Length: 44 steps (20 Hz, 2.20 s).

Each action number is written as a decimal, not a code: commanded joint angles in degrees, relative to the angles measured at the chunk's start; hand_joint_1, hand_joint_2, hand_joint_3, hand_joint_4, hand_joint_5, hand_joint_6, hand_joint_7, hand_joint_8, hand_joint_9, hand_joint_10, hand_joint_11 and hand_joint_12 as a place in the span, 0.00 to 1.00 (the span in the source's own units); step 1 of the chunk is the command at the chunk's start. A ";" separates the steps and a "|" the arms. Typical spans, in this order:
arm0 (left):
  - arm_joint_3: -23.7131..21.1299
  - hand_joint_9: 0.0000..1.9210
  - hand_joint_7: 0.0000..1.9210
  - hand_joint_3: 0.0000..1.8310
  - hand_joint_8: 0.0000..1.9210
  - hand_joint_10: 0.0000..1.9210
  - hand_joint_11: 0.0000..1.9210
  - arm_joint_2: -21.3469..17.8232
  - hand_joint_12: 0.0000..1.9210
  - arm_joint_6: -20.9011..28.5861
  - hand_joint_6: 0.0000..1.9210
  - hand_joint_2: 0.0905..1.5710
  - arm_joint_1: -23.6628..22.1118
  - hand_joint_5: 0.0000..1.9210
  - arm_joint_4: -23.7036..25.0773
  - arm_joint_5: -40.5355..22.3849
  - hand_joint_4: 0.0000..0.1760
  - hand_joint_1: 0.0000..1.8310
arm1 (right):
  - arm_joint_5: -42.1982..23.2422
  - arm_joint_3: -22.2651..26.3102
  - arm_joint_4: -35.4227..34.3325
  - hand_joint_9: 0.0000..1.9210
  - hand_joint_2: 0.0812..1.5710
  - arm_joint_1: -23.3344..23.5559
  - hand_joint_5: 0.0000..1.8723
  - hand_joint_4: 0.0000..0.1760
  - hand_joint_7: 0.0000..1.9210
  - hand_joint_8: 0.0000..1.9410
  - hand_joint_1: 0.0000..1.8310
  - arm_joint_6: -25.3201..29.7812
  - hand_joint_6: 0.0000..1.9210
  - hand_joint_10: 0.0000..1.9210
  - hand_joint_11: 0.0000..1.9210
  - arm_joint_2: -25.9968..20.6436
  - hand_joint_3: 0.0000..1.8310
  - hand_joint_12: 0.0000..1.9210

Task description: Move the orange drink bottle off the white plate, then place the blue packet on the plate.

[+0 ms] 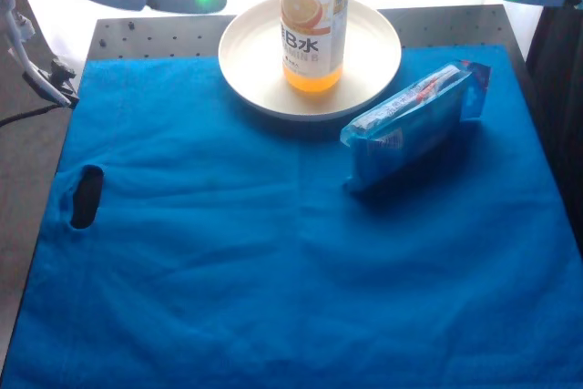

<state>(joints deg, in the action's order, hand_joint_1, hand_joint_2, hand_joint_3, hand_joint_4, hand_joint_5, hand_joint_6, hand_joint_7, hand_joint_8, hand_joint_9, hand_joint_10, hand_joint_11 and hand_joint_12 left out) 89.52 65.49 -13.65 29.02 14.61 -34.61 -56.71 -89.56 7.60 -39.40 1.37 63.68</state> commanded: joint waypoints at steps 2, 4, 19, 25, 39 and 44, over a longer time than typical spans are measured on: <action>0.97 0.02 0.10 0.01 0.01 0.01 0.00 0.93 0.00 0.36 0.00 0.42 -0.75 0.02 -2.09 -5.55 0.37 0.33 | -6.35 -0.24 -2.62 0.10 0.45 1.08 0.06 0.33 0.09 0.00 0.31 0.45 0.00 0.00 0.02 -0.10 0.00 0.22; 2.67 0.04 0.12 0.00 0.00 0.01 0.01 2.70 0.00 1.43 0.00 0.42 -0.91 0.03 -2.14 -4.65 0.38 0.33 | -6.41 -0.24 -2.76 0.10 0.44 1.11 0.06 0.30 0.10 0.00 0.31 0.45 0.00 0.01 0.02 -0.09 0.00 0.22; 13.70 0.00 0.08 0.00 0.00 0.00 0.00 15.90 0.00 6.06 0.00 0.36 -1.48 0.00 0.60 2.77 0.59 0.37 | -7.07 0.11 -1.57 0.08 0.46 1.55 0.11 0.22 0.12 0.00 0.38 0.45 0.00 0.00 0.03 -0.04 0.00 0.12; 16.37 0.02 0.08 0.01 0.00 0.01 0.00 19.12 0.00 9.04 0.00 0.38 -1.81 0.00 2.74 2.99 0.35 0.38 | -7.21 0.17 -1.19 0.09 0.48 1.56 0.12 0.21 0.13 0.00 0.38 0.45 0.00 0.00 0.05 -0.04 0.01 0.12; 19.63 0.20 0.28 0.00 0.00 0.00 0.14 22.53 0.06 15.43 0.01 0.56 -0.97 0.21 3.86 -0.76 0.00 0.44 | -7.82 1.02 0.14 0.12 0.47 3.20 0.14 0.10 0.15 0.01 0.37 0.45 0.00 0.01 0.08 0.09 0.00 0.09; 19.87 0.39 0.42 0.00 0.00 0.00 0.31 23.01 0.18 16.16 0.00 0.66 -0.87 0.39 3.85 -1.89 0.00 0.51 | -7.83 1.11 0.14 0.11 0.46 3.20 0.16 0.10 0.15 0.00 0.39 0.45 0.01 0.00 0.07 0.32 0.00 0.08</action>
<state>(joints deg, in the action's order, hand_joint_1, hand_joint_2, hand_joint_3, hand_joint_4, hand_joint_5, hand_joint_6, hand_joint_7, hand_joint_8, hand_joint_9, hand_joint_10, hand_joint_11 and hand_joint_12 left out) 109.16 88.38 1.80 28.34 20.32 -29.82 -58.41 -88.53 10.39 -37.21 1.37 63.86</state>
